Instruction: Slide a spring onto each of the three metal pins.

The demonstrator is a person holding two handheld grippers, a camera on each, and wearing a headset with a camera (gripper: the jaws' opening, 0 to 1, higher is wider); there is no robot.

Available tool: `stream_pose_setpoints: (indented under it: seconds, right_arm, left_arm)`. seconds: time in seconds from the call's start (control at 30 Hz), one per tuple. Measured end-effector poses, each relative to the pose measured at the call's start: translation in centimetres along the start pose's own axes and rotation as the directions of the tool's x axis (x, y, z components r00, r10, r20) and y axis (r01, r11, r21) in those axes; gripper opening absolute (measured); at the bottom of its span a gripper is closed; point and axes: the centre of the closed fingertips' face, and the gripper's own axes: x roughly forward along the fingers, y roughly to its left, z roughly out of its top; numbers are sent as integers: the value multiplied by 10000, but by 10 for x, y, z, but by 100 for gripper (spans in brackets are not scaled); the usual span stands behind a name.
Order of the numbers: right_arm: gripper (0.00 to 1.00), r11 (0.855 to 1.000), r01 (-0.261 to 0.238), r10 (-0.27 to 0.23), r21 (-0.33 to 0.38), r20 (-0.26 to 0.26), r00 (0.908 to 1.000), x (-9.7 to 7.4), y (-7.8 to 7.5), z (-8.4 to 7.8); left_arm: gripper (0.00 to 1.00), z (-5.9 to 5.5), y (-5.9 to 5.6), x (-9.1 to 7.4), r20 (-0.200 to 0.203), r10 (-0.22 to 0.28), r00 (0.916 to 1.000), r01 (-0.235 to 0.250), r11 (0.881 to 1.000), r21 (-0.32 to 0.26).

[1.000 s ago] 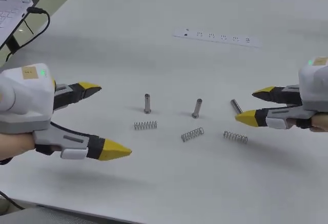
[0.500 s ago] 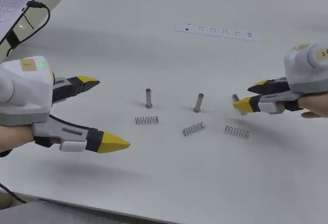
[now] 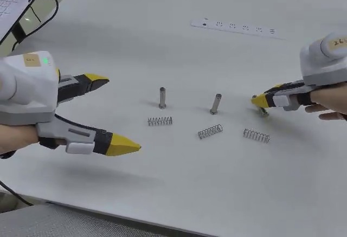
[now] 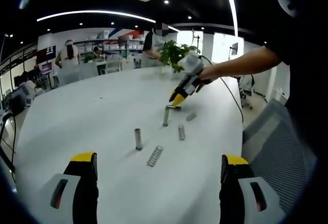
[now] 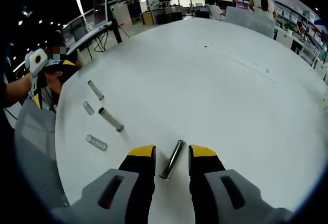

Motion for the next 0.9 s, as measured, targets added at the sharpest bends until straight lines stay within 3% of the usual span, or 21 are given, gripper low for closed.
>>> stream_pose_setpoints:
  seconds: [0.4, 0.9]
  right_arm:
    - [16, 9989, 165, -133, 433, -729, 9972, 11, -3, -8]
    - [8, 9973, 556, -494, 478, -1229, 9912, 21, -6, -11]
  left_arm:
    - [98, -4, 2, 0, -24, 49, 10000, -49, 10000, -79]
    - [98, -7, 2, 0, -9, 68, 10000, -68, 9998, -173]
